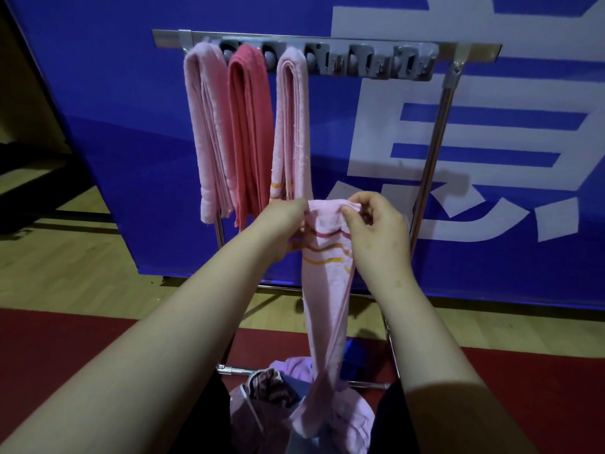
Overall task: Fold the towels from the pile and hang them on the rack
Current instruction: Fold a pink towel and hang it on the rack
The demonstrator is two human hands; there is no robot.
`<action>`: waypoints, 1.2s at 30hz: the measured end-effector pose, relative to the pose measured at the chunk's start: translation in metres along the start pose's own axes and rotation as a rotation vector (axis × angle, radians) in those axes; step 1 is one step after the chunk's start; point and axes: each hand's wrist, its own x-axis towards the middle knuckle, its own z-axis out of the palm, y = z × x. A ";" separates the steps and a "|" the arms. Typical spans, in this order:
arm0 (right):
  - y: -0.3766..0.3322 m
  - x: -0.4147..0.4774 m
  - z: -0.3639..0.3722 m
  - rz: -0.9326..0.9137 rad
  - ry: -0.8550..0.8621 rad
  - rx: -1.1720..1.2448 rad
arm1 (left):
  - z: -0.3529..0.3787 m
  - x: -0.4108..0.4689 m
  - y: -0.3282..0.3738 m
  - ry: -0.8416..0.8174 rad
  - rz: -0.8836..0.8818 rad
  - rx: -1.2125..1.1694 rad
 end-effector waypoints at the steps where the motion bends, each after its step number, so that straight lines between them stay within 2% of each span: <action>1: 0.000 0.001 -0.002 0.004 -0.008 0.006 | -0.003 0.003 -0.003 0.029 0.055 0.083; 3: 0.001 0.002 -0.004 -0.004 -0.033 0.012 | -0.011 0.009 -0.009 0.080 0.211 0.254; 6: 0.001 0.004 -0.006 -0.023 -0.043 -0.002 | -0.024 0.017 -0.014 0.039 0.375 0.515; 10: -0.001 0.006 -0.012 -0.018 -0.063 0.025 | -0.036 0.028 -0.018 -0.043 0.343 1.084; 12: 0.000 0.009 -0.018 -0.011 -0.082 0.027 | -0.044 0.031 -0.019 -0.021 0.350 1.234; 21: 0.020 0.012 -0.023 0.037 -0.167 -0.160 | -0.067 0.033 -0.005 0.229 0.611 1.474; 25: 0.026 0.013 -0.022 0.070 -0.172 -0.209 | -0.073 0.030 0.016 0.279 0.596 1.469; 27: 0.024 0.013 -0.022 0.060 -0.124 -0.205 | -0.073 0.025 0.021 0.319 0.689 1.441; 31: 0.014 0.015 -0.025 -0.006 0.038 -0.156 | -0.071 0.017 0.025 0.512 0.987 1.289; 34: 0.015 0.018 -0.023 -0.014 0.025 -0.235 | -0.070 0.014 0.023 0.441 0.918 1.329; 36: 0.016 0.017 -0.022 -0.017 0.026 -0.244 | -0.069 0.013 0.020 0.440 0.935 1.309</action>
